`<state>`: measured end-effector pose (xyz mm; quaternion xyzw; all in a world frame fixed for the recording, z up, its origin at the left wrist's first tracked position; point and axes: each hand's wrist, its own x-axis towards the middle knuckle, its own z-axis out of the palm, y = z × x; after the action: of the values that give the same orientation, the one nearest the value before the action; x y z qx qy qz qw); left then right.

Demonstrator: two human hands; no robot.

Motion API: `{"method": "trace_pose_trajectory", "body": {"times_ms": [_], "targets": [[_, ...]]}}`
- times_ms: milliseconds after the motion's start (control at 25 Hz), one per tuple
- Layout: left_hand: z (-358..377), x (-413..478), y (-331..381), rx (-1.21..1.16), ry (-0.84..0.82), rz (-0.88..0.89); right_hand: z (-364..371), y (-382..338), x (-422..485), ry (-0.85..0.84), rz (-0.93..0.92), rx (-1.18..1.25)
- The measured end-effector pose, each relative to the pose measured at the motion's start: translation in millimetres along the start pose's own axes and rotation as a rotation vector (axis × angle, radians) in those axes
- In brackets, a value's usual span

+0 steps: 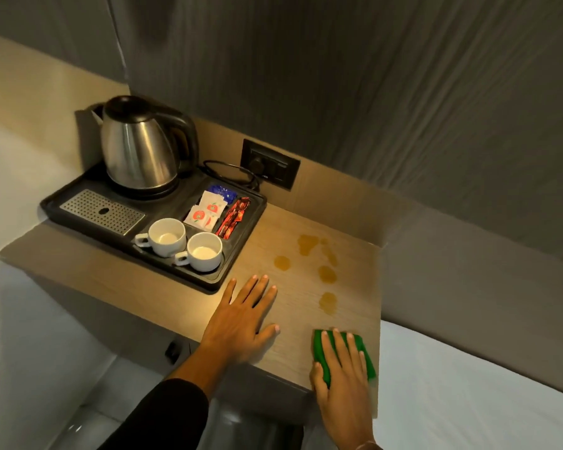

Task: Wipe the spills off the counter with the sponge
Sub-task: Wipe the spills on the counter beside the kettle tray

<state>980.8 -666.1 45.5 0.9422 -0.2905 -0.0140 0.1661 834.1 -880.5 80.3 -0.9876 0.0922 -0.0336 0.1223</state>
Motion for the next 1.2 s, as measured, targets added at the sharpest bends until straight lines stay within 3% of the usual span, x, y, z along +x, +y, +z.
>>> {"method": "trace_pose_trajectory", "body": {"times_ms": [80, 240, 440, 560, 640, 760, 840, 960, 1080, 1200], "targets": [[1, 0, -1, -0.010, 0.010, 0.011, -3, 29, -6, 0.007, -0.061, 0.016], [2, 2, -4, -0.003, 0.027, 0.025, -8, 32, 56, 0.032, 0.164, 0.178], [1, 0, -2, -0.005, 0.034, 0.021, 7, 41, 32, -0.038, -0.142, 0.115], [0, 0, -3, -0.019, 0.043, 0.022, -4, 66, 55, 0.007, -0.040, 0.147], [-2, 0, -2, -0.006, 0.045, 0.030, -10, 45, 102, 0.041, 0.067, 0.171], [-2, -1, -2, -0.013, 0.059, 0.022, 1, 19, 109, -0.030, -0.068, 0.192], [0, -1, -2, -0.021, 0.061, 0.017, 3, 45, 79, -0.071, -0.188, 0.167], [1, 1, -3, -0.022, 0.043, 0.010, -7, 83, 100, -0.015, -0.116, 0.152], [-2, 2, -2, -0.019, 0.009, 0.010, -12, 48, 175, 0.003, 0.048, 0.180], [-4, 0, 0, -0.038, 0.008, 0.000, 5, 41, 160, -0.057, -0.138, 0.201]]}}
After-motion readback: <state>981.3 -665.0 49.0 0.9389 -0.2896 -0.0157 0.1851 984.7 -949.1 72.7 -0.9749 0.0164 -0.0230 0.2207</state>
